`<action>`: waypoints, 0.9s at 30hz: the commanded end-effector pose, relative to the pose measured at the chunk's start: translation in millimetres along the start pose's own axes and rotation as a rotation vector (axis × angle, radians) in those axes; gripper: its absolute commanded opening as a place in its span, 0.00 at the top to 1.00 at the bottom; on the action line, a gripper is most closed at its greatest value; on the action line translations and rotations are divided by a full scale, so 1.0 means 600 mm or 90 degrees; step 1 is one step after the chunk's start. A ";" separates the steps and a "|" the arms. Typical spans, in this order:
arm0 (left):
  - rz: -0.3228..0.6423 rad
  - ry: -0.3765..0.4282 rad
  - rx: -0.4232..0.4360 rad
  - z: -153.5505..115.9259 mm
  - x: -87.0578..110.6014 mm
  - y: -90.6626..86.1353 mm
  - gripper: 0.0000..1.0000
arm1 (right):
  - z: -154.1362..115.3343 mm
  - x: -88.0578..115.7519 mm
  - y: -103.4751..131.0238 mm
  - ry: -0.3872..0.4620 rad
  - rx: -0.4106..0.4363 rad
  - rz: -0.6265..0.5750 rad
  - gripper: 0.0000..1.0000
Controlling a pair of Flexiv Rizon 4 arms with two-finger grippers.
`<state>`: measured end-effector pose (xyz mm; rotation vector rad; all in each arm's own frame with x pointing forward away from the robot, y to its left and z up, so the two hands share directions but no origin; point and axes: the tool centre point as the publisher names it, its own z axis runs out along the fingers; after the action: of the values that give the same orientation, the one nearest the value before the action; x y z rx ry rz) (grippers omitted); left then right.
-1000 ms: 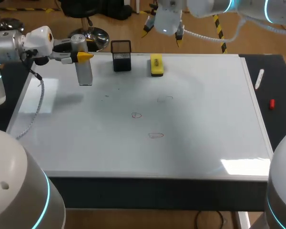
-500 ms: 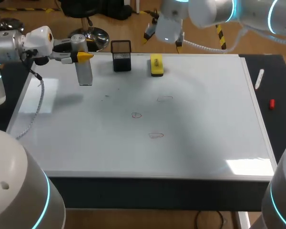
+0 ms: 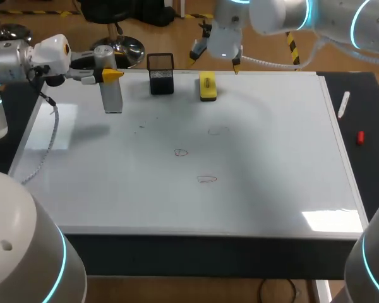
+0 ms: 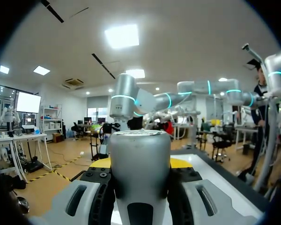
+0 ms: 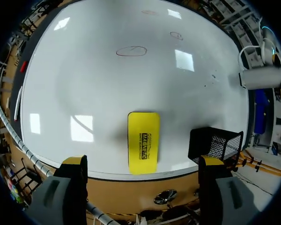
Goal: Pick up the inspection probe, press it on each red-marked spot on the whiteboard one by one, put down the probe, pick up the eraser, and wipe off all the red marks.
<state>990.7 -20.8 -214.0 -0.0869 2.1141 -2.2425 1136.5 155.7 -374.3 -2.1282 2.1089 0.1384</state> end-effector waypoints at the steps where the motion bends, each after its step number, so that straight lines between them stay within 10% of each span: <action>1: 0.001 -0.003 0.000 0.000 0.003 -0.002 1.00 | 0.016 -0.013 -0.014 0.014 -0.015 -0.012 0.00; 27: 0.001 -0.003 0.000 0.000 0.003 -0.002 1.00 | 0.079 0.009 0.001 0.065 -0.034 -0.020 0.00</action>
<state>990.6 -20.8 -213.9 -0.0869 2.1143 -2.2422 1135.4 156.6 -421.7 -2.2288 2.1351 0.0969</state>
